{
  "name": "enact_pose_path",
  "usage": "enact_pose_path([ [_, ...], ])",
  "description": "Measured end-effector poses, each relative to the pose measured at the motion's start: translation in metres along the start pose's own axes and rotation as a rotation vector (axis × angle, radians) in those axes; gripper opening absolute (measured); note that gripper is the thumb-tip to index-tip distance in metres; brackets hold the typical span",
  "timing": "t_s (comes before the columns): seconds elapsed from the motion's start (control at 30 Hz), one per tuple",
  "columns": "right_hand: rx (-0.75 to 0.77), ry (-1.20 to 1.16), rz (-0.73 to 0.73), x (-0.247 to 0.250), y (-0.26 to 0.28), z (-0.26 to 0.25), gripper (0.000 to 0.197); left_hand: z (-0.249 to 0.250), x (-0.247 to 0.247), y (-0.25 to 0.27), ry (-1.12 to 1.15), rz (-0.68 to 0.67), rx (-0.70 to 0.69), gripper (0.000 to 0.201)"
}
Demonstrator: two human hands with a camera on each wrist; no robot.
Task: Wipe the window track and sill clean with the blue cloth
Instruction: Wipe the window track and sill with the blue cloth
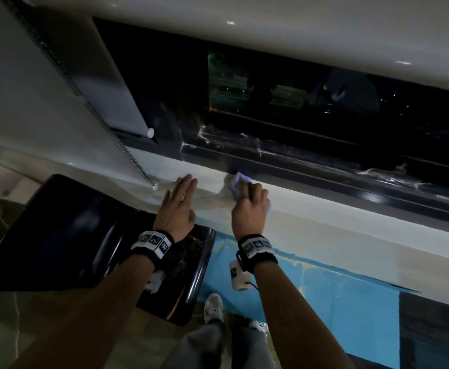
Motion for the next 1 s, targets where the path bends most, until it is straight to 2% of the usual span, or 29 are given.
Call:
enact_pose_path([
  [0.07, 0.087, 0.023, -0.059, -0.009, -0.004, -0.01, 0.062, 0.001, 0.0, 0.001, 0.011, 0.019, 0.004, 0.095],
  [0.13, 0.137, 0.025, -0.085, -0.005, -0.004, 0.003, 0.066, 0.0, 0.0, 0.003, 0.032, 0.03, -0.004, 0.097],
  [0.27, 0.097, 0.051, -0.017, 0.01, 0.008, 0.026, 0.066, -0.004, 0.004, 0.003, 0.075, 0.034, -0.027, 0.096],
  [0.37, 0.058, 0.044, 0.024, -0.001, -0.003, 0.002, 0.063, -0.008, 0.006, 0.003, 0.112, 0.031, -0.04, 0.09],
  [0.5, 0.11, -0.01, -0.105, -0.03, -0.019, -0.052, 0.063, -0.007, 0.012, 0.004, 0.115, 0.021, -0.05, 0.081],
  [0.57, 0.166, -0.034, -0.183, -0.04, -0.021, -0.07, 0.059, -0.003, 0.019, 0.005, 0.15, 0.026, -0.026, 0.074],
  [0.63, 0.246, -0.081, -0.252, -0.042, -0.021, -0.079, 0.046, -0.004, 0.03, 0.007, 0.225, 0.016, 0.072, 0.062],
  [0.73, 0.354, -0.275, -0.376, -0.03, -0.007, -0.083, 0.029, 0.001, 0.051, 0.014, 0.335, 0.059, 0.129, 0.028],
  [0.8, 0.265, -0.431, -0.384, -0.016, -0.003, -0.073, 0.026, 0.01, 0.063, 0.022, 0.446, 0.086, 0.109, 0.019],
  [0.87, 0.095, -0.501, -0.391, -0.009, -0.004, -0.06, 0.023, 0.021, 0.067, 0.027, 0.55, 0.052, 0.096, 0.031],
  [0.93, -0.107, -0.677, -0.465, -0.011, -0.004, -0.056, 0.021, 0.031, 0.066, 0.026, 0.683, 0.006, 0.089, 0.048],
  [1.0, -0.193, -0.843, -0.477, -0.006, -0.007, -0.064, 0.023, 0.032, 0.067, 0.02, 0.775, 0.011, 0.079, 0.058],
])
Point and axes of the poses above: each hand's wrist, its own y-axis away from the middle knuckle, its own x-axis out of the back of the hand, z = x × y, the point moved 10 cm from there along -y, towards the middle knuckle, and after that the axes turned 5 degrees about z, right-handed, at the moved point
